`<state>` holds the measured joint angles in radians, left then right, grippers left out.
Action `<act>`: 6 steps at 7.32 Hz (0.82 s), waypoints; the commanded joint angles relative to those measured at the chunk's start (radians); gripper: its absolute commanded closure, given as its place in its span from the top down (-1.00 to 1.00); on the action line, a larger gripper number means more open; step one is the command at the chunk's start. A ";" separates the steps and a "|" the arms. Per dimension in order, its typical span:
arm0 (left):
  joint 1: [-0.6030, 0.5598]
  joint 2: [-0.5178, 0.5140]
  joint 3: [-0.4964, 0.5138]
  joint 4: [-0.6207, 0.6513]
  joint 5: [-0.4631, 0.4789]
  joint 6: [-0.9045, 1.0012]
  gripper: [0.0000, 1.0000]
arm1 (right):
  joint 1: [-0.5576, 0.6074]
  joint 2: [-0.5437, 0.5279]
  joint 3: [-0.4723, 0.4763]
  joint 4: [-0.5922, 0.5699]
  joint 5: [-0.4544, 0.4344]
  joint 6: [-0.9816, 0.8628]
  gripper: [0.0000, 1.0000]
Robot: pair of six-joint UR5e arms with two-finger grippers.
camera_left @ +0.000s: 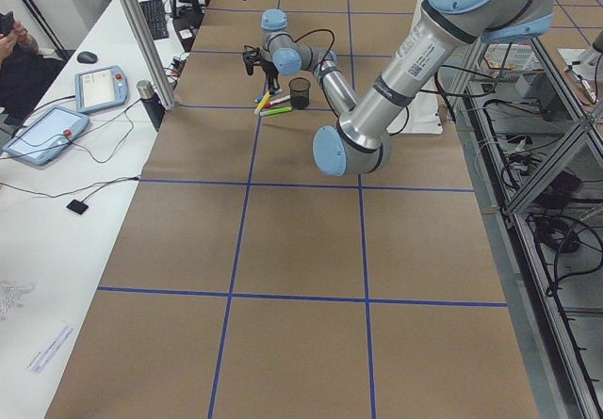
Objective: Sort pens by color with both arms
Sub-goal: 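Lower the yellow highlighter beside the green highlighter and open the left gripper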
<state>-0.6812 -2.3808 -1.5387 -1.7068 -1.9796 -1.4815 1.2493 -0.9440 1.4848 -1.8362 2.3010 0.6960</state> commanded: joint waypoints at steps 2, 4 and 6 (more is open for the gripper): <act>0.043 0.005 0.014 -0.042 0.048 -0.002 -1.00 | -0.001 0.001 0.000 0.000 0.000 0.000 0.96; 0.045 0.012 0.022 -0.074 0.050 0.013 -0.67 | -0.001 0.001 -0.001 0.000 0.000 0.000 0.96; 0.040 0.044 0.014 -0.112 0.051 0.139 0.55 | -0.001 0.001 -0.001 0.008 0.000 -0.001 0.96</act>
<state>-0.6387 -2.3523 -1.5203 -1.8026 -1.9298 -1.4160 1.2486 -0.9434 1.4835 -1.8337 2.3017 0.6954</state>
